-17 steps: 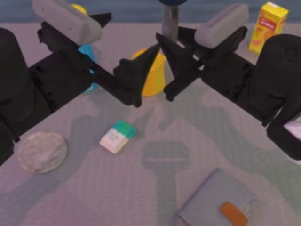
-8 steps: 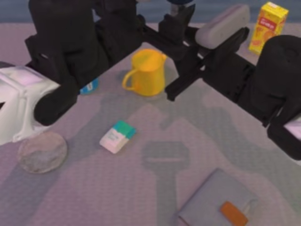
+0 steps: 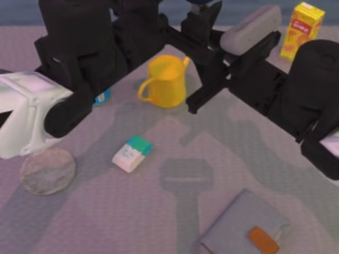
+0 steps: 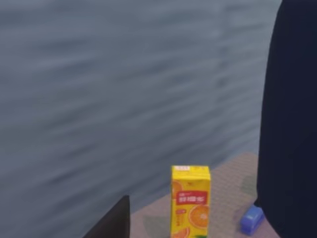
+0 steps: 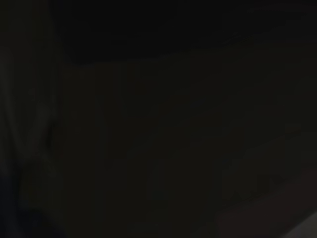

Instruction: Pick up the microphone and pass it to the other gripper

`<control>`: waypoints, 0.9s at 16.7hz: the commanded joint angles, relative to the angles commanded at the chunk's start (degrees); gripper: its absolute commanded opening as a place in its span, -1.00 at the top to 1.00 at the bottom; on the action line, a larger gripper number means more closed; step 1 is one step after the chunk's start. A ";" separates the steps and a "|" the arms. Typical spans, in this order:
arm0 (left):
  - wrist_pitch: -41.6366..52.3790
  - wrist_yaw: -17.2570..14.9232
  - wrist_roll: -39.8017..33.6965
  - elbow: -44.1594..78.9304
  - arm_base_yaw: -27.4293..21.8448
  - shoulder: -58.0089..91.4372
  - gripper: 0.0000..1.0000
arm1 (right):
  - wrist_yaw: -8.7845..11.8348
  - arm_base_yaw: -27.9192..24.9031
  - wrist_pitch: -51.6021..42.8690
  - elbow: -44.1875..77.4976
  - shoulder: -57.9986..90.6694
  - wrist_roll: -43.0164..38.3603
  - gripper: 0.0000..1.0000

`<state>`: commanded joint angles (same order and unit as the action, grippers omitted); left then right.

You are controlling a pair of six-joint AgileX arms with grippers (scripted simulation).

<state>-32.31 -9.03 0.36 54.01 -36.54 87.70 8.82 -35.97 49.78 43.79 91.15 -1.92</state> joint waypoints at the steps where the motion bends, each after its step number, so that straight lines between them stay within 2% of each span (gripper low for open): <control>1: 0.00 0.00 0.00 0.00 0.00 0.00 -0.40 | 0.00 0.00 0.00 0.00 0.00 0.00 1.00; 10: 0.00 0.00 0.00 0.00 0.00 0.00 0.96 | 0.00 0.00 0.00 0.00 0.00 0.00 1.00; 15: 0.00 0.00 0.00 0.00 0.00 0.00 1.00 | 0.00 0.00 0.00 0.00 0.00 0.00 1.00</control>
<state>-32.31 -9.03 0.36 54.01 -36.54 87.70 8.82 -35.97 49.78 43.79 91.15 -1.92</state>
